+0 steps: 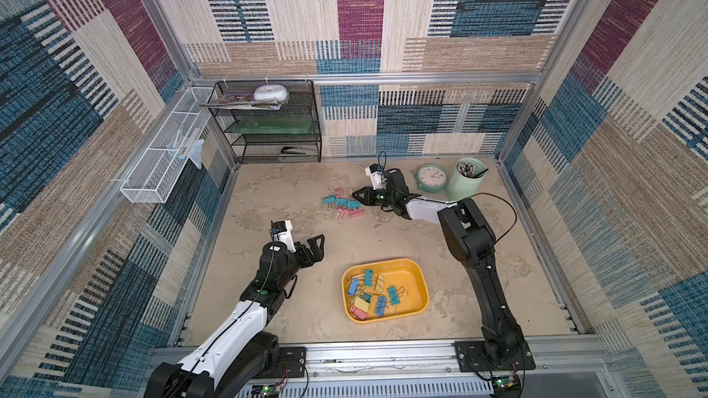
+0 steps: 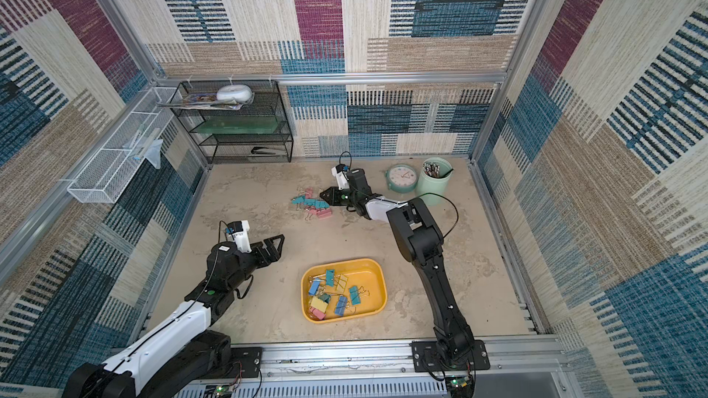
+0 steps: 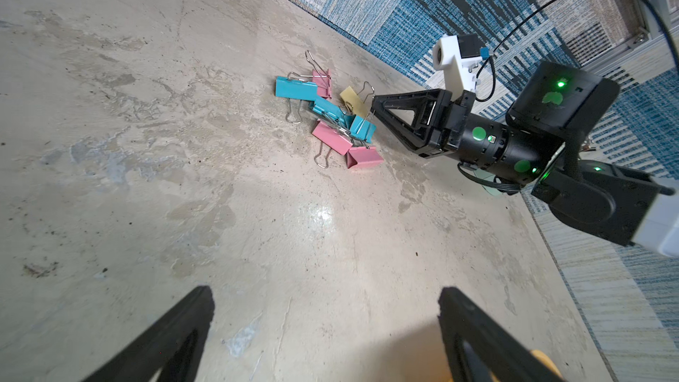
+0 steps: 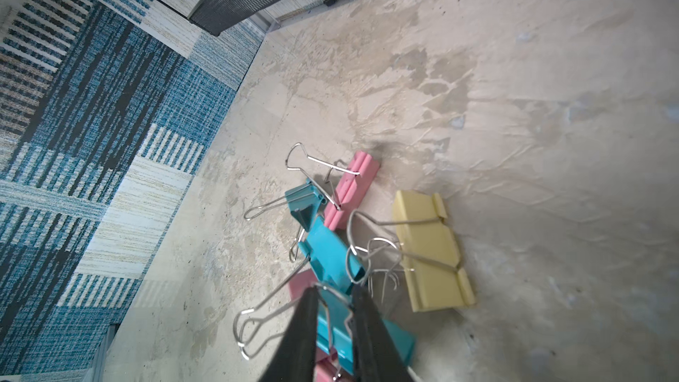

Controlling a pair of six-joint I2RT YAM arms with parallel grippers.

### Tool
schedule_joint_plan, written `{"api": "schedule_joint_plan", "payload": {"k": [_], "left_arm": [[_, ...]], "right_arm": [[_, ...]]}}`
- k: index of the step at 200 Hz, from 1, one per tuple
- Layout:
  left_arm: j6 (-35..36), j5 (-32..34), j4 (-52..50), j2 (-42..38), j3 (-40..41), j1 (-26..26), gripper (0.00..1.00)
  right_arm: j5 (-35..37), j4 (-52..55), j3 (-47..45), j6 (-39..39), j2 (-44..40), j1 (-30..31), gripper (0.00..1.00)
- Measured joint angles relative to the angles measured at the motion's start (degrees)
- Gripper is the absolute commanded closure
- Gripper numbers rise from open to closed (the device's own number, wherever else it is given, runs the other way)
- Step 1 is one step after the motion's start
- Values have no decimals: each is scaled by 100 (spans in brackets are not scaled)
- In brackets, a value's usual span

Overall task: Put the binder clips in the storage box
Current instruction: Pick up the binder clip at the center of the board.

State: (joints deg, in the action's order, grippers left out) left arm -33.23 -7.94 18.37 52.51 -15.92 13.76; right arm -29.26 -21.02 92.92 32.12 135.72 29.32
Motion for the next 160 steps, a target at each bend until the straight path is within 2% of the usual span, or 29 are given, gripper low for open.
{"api": "schedule_joint_plan", "payload": {"k": [26,57,90,130,160], "left_arm": [[-24,-24,0,7,0,9,1],[-24,-63,0,-9,0,35,1],[-17,-81,13,-22,0,61,1],[131,-245,140,4,-66,188,1],[422,-476,271,83,-203,533,0]], "right_arm": [[-33,-63,-201,15,-177,0,100],[-37,-214,-627,46,-557,20,100],[-13,-337,-1268,42,-1346,118,100],[446,-452,-2815,-42,-3202,339,100],[1139,-310,-4162,-155,-5200,767,100]]}}
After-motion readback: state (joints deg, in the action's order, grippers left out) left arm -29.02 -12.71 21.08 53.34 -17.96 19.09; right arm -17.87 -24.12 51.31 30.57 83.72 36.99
